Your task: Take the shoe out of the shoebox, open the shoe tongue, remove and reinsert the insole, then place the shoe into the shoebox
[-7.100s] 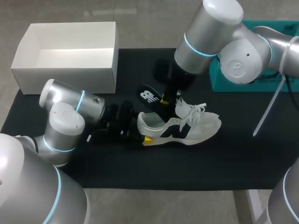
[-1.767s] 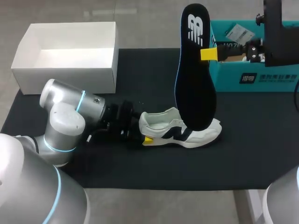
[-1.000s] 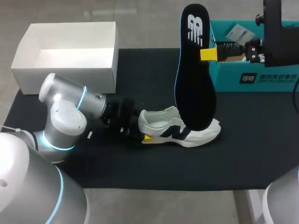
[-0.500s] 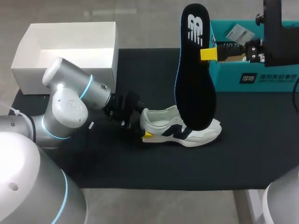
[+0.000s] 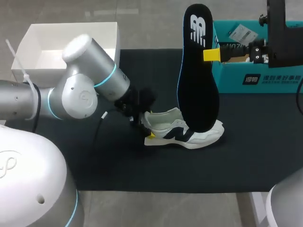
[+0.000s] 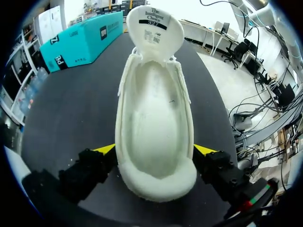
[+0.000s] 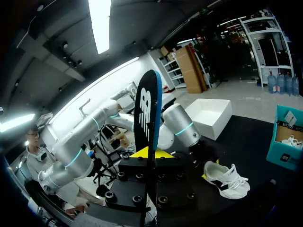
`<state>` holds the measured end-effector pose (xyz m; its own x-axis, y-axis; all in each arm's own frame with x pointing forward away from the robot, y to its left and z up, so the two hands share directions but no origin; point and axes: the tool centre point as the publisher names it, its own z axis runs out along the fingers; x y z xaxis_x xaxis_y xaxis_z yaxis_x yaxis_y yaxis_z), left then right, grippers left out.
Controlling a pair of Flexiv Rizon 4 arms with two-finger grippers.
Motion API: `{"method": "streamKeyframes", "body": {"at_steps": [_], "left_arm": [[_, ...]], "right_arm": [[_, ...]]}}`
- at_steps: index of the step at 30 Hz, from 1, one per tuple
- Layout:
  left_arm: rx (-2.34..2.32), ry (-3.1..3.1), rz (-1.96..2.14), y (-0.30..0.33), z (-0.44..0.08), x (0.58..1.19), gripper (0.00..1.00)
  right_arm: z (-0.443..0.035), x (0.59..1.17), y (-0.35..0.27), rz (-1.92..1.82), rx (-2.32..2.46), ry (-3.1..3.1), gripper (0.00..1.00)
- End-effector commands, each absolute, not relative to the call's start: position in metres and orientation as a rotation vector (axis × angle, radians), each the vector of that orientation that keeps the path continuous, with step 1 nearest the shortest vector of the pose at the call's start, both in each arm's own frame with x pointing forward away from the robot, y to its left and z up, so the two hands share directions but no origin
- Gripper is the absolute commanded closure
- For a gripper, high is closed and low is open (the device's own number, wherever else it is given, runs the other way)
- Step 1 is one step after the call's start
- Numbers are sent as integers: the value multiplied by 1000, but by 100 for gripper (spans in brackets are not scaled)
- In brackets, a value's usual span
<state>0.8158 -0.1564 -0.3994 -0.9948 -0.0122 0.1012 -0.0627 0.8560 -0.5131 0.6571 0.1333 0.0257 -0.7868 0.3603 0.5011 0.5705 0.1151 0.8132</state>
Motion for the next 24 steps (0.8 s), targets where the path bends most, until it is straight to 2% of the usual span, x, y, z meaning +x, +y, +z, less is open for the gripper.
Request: {"method": "streamKeyframes", "body": {"at_steps": [1, 7, 24], "left_arm": [[43, -3015, 460, -158, -385, 820, 0], [56, -3080, 176, -150, -368, 818, 0], [14, -3111, 113, -142, -348, 801, 0]], "right_arm": [[26, 660, 137, -1739, -937, -2206, 100], [26, 660, 137, -1739, -937, -2206, 100], [26, 660, 137, -1739, -937, -2206, 100]]}}
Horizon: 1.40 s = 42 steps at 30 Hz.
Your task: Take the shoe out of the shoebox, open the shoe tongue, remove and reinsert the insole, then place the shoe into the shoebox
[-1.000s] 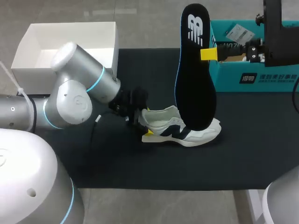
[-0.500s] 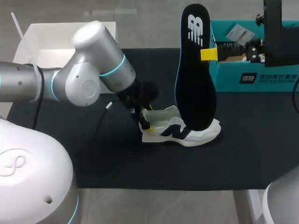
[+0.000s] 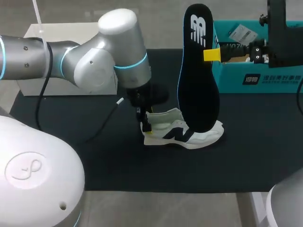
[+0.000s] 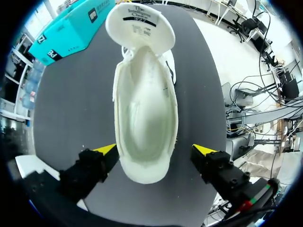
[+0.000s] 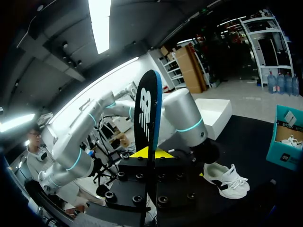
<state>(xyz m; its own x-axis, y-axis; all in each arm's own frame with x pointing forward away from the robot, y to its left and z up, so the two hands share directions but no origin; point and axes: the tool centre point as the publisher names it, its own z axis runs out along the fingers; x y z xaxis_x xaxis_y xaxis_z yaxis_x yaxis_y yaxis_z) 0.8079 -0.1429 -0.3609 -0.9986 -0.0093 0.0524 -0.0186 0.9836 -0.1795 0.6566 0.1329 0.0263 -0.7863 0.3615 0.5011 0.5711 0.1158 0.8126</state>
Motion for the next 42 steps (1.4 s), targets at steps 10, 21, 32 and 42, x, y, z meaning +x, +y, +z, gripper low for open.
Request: {"method": "streamKeyframes", "body": {"at_steps": [10, 21, 32, 42], "left_arm": [[83, -3150, 137, -129, -338, 803, 0], [61, -3156, 145, -127, -335, 807, 0], [53, -3153, 145, -128, -336, 808, 0], [65, -3147, 154, -128, -339, 808, 0]], "right_arm": [[26, 660, 137, -1739, -937, -2206, 100], [26, 660, 137, -1739, -937, -2206, 100], [26, 660, 137, -1739, -937, -2206, 100], [26, 660, 137, -1739, -937, -2206, 100]]}}
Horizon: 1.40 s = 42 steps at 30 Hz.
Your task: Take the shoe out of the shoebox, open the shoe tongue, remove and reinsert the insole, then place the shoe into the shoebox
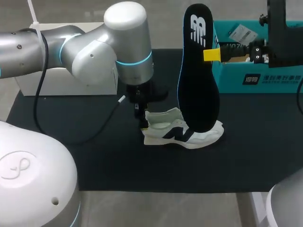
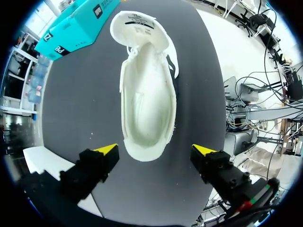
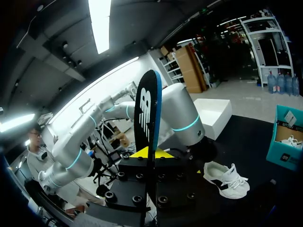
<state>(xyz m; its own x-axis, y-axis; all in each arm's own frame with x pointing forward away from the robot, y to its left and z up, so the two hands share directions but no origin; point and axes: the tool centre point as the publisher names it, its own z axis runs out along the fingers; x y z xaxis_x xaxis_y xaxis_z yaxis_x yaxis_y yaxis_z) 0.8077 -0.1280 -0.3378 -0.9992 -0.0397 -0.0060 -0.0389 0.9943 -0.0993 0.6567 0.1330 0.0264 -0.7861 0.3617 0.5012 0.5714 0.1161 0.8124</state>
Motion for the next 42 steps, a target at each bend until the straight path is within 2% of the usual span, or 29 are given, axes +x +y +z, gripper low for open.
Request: {"method": "streamKeyframes", "body": {"at_steps": [1, 15, 31, 33, 37, 38, 39, 40, 42], "left_arm": [[-66, 3127, -153, -128, -339, 808, 0], [-40, 3122, -191, -136, -336, 816, 0], [57, 3091, -296, -201, -348, 864, 0], [80, 3096, -286, -211, -352, 865, 8], [104, 3092, -338, -224, -359, 868, 12], [103, 3092, -347, -227, -361, 869, 18], [103, 3094, -380, -229, -363, 870, 31], [108, 3095, -385, -230, -365, 870, 47], [101, 3093, -407, -233, -369, 870, 52]], "right_arm": [[26, 660, 137, -1739, -937, -2206, 100], [26, 660, 137, -1739, -937, -2206, 100], [26, 660, 137, -1739, -937, -2206, 100], [26, 660, 137, -1739, -937, -2206, 100], [26, 660, 137, -1739, -937, -2206, 100], [26, 660, 137, -1739, -937, -2206, 100], [26, 660, 137, -1739, -937, -2206, 100], [26, 660, 137, -1739, -937, -2206, 100], [26, 660, 137, -1739, -937, -2206, 100]]}}
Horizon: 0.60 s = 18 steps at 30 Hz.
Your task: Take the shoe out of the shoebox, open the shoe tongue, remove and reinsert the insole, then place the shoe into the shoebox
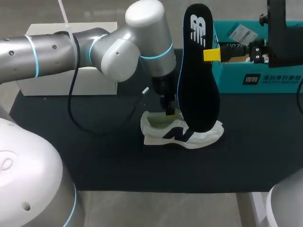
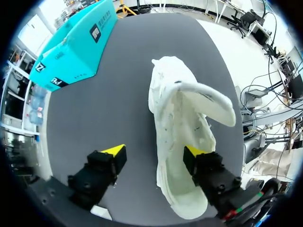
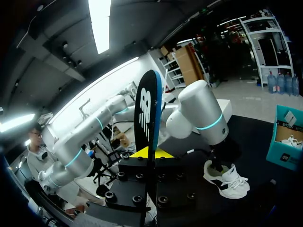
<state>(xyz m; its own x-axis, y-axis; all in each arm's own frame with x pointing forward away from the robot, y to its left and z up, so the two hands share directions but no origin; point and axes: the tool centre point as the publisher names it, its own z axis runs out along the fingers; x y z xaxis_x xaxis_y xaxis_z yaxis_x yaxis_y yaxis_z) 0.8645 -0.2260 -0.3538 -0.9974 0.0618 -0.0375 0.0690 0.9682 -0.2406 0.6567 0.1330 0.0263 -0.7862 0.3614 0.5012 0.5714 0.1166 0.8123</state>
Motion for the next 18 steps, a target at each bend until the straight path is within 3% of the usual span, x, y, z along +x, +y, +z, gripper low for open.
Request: {"method": "streamKeyframes", "body": {"at_steps": [1, 4, 9, 12, 13, 18], "left_arm": [[90, 3092, -424, -233, -372, 871, 53], [77, 3101, -436, -231, -378, 871, 63], [98, 3135, -443, -230, -386, 865, 65], [110, 3154, -451, -230, -392, 862, 75], [109, 3155, -454, -229, -394, 861, 98], [148, 3136, -501, -229, -391, 851, 100]], "right_arm": [[26, 660, 137, -1739, -937, -2206, 100], [26, 660, 137, -1739, -937, -2206, 100], [26, 660, 137, -1739, -937, -2206, 100], [26, 660, 137, -1739, -937, -2206, 100], [26, 660, 137, -1739, -937, -2206, 100], [26, 660, 137, -1739, -937, -2206, 100]]}}
